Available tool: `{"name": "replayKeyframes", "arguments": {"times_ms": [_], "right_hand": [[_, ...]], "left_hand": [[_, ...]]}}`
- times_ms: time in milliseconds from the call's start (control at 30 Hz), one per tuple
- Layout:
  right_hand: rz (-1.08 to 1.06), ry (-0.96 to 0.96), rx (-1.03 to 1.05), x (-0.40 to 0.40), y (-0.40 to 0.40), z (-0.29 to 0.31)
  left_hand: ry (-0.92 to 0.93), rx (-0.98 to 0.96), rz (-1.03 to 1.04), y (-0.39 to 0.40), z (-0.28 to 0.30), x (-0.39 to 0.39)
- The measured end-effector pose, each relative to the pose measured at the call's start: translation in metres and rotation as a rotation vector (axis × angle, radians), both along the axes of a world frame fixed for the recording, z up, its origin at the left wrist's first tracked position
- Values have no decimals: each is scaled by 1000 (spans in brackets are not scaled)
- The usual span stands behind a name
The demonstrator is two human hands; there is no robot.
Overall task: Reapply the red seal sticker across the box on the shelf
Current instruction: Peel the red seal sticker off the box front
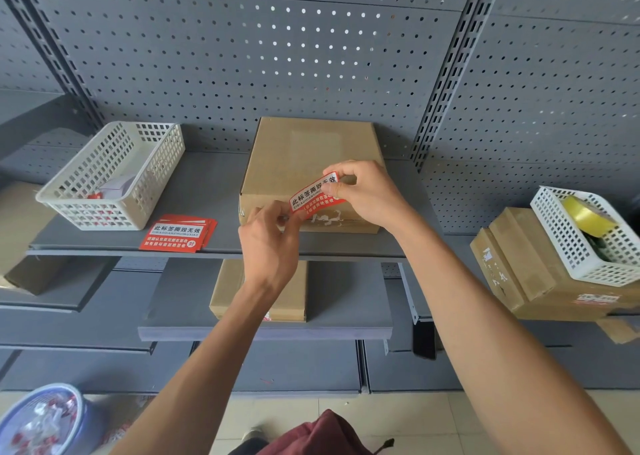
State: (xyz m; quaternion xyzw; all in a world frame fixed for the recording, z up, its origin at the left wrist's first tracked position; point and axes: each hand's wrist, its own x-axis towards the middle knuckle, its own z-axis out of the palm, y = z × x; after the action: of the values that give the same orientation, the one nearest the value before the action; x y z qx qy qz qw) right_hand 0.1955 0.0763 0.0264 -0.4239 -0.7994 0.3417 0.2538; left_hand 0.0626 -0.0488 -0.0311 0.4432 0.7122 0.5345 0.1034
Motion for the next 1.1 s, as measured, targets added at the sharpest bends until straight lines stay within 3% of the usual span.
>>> {"name": "replayKeyframes", "arguments": {"times_ms": [100,267,500,1100], "right_hand": [[36,5,-10,8,1,4],[27,-53,48,5,5,1],[37,-22,43,2,6,-4],[119,-89,34,8,8,5]], "left_hand": [[76,13,-6,-1,-4,-2],[398,46,113,-1,-5,-4],[308,36,79,0,-8,-3],[337,3,40,-4,-5,-1]]}}
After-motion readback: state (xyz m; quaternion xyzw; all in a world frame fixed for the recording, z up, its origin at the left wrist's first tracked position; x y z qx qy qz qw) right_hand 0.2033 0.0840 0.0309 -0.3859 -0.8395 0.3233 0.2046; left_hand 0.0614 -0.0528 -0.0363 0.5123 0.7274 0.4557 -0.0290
